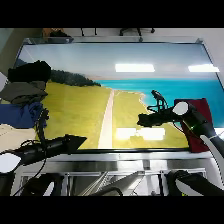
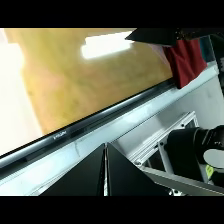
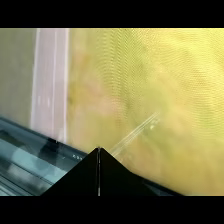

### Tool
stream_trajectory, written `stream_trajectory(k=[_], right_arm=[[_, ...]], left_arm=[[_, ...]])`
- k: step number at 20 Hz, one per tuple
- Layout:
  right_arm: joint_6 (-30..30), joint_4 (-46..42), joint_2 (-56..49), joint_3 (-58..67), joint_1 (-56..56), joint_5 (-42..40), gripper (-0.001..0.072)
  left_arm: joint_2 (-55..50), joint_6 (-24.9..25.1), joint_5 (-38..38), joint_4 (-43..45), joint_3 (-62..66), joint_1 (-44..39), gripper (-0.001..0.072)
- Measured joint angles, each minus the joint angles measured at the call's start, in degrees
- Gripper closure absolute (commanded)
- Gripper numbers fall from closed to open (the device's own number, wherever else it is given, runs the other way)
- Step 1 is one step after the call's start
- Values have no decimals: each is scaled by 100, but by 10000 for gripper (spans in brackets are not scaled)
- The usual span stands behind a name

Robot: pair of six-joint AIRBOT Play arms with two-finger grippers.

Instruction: Fold the shirts.

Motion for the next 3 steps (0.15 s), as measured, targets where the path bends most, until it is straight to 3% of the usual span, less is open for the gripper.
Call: stream_trajectory(k=[3], right_arm=[[0,9,0,-7,13,2,695]], left_arm=[[170,-101,37,17,-61,-11,693]])
